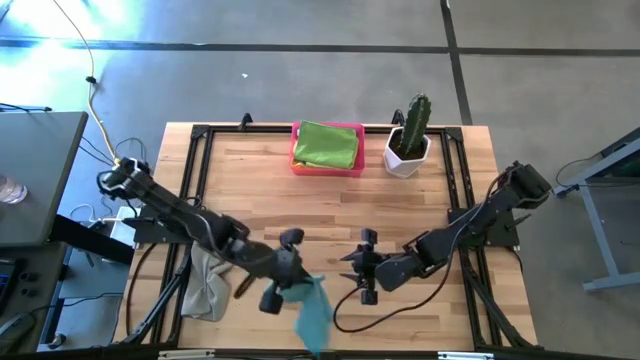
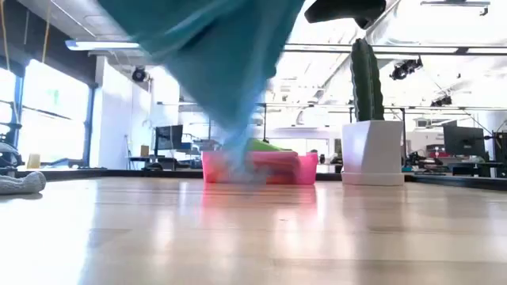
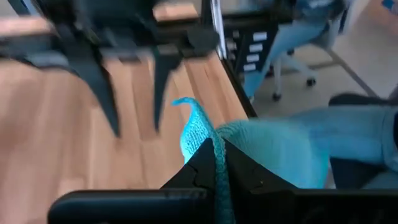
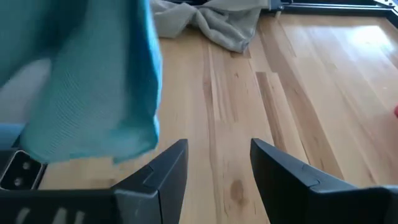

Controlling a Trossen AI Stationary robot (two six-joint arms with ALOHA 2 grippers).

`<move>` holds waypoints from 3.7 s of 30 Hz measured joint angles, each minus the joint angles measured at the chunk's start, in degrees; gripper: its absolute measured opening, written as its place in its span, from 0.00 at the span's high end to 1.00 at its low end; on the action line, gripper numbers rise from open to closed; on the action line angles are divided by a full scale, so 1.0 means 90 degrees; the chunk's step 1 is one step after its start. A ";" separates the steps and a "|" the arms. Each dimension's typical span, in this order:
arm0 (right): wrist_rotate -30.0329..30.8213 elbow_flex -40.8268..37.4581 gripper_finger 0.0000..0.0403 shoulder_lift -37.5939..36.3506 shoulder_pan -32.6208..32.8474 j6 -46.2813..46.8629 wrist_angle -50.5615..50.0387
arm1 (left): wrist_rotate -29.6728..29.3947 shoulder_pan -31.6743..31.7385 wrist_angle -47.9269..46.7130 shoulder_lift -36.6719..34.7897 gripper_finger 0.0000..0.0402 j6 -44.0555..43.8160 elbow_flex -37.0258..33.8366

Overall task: Fold microfiber towels
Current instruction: Fold the blue microfiber cloth on the table

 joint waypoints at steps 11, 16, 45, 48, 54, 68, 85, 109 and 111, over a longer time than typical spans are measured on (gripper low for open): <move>0.0147 -0.0002 0.59 -0.0008 -0.0034 -0.0389 0.0866 | 0.0125 0.0374 -0.0214 -0.0401 1.00 0.0363 -0.0007; 0.0744 -0.0002 0.59 -0.0008 -0.0052 -0.0565 0.1012 | 0.0329 0.0483 -0.0256 -0.0274 1.00 0.0365 -0.0147; 0.0108 -0.0005 0.59 -0.0006 -0.0038 -0.1390 0.2436 | 0.0460 0.0653 0.0454 0.0069 1.00 0.0851 -0.0197; 0.0108 -0.0005 0.59 -0.0006 -0.0048 -0.1396 0.2409 | 0.0458 0.0577 0.0443 0.0082 1.00 0.0765 -0.0199; 0.0113 -0.0005 0.59 -0.0006 -0.0098 -0.1396 0.2360 | 0.0465 0.0456 0.0444 0.0079 1.00 0.0688 -0.0199; 0.0086 -0.0005 0.40 -0.0007 -0.0093 -0.1307 0.2430 | 0.0470 0.0417 0.0435 0.0079 1.00 0.0524 -0.0199; -0.0493 -0.0005 0.38 -0.0028 -0.0092 -0.0610 0.2659 | 0.0643 0.0412 0.0437 0.0077 1.00 0.0503 -0.0199; -0.0178 -0.0005 0.38 -0.0028 -0.0116 -0.0621 0.2445 | 0.0594 0.0412 0.0542 0.0075 1.00 0.0524 -0.0199; -0.0178 -0.0005 0.39 -0.0028 -0.0153 -0.0617 0.2445 | 0.0596 0.0412 0.0581 0.0075 1.00 0.0525 -0.0199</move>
